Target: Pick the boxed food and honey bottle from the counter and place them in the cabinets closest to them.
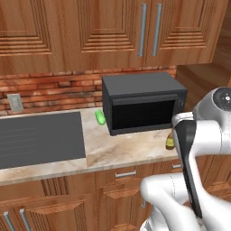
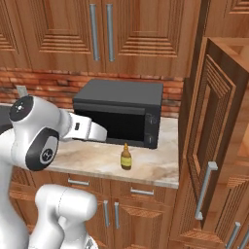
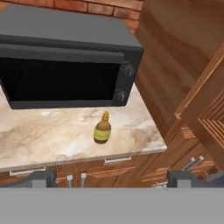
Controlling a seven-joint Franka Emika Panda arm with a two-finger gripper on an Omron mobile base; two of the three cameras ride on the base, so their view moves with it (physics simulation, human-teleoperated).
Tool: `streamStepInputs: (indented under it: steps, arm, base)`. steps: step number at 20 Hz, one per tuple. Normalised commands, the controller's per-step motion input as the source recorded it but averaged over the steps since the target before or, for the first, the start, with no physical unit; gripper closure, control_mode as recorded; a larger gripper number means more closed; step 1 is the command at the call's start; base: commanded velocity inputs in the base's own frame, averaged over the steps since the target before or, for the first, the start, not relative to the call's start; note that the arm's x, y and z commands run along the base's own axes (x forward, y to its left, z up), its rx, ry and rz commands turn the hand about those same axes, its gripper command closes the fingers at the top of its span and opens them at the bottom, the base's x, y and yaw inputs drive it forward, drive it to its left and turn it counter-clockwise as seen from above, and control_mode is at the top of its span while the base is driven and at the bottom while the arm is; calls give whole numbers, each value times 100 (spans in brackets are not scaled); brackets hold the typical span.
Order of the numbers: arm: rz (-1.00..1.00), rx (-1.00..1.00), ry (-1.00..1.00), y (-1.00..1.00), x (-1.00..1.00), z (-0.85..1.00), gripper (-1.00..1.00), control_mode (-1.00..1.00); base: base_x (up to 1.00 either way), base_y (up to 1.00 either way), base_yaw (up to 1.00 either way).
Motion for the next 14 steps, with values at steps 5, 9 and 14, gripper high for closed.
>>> streamStepInputs:
  steps: [5,9,14]
  arm:
    - [-1,11,5,-6,0,-23,-100,-100]
    - [-1,9,4,-8,0,-31,-100,-100]
    - [-2,10,2,-12,0,-30,-100,-100]
  base:
    - [0,0,0]
    - [0,0,0]
    - [0,0,0]
